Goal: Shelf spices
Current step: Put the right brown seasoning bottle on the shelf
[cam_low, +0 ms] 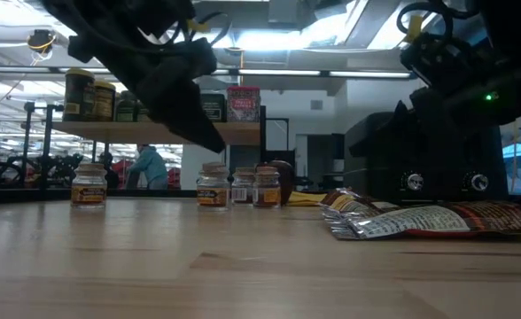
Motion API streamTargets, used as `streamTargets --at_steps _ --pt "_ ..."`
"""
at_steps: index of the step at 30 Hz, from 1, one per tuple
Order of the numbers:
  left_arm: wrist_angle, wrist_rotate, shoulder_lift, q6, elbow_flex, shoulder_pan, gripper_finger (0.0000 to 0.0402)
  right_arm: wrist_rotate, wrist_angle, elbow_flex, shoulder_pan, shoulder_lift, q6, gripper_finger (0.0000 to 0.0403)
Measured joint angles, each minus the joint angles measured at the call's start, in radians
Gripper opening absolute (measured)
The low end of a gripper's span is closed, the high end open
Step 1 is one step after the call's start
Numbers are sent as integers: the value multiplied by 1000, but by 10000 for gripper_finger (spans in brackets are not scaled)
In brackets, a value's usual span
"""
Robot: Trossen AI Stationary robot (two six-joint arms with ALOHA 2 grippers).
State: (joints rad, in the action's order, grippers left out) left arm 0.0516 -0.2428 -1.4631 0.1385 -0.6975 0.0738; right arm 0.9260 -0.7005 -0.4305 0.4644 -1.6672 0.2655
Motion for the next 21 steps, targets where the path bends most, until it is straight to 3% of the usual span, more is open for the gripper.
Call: streamTargets --at_steps 6,10,21 --pt "-8 6 -26 38 0 -37 230 8 24 0 0 0 23 237" --pt "10 72 -62 63 0 -43 257 16 23 -1 0 0 23 237" --pt "29 34 -130 44 0 -44 264 24 29 -1 0 0 26 237"
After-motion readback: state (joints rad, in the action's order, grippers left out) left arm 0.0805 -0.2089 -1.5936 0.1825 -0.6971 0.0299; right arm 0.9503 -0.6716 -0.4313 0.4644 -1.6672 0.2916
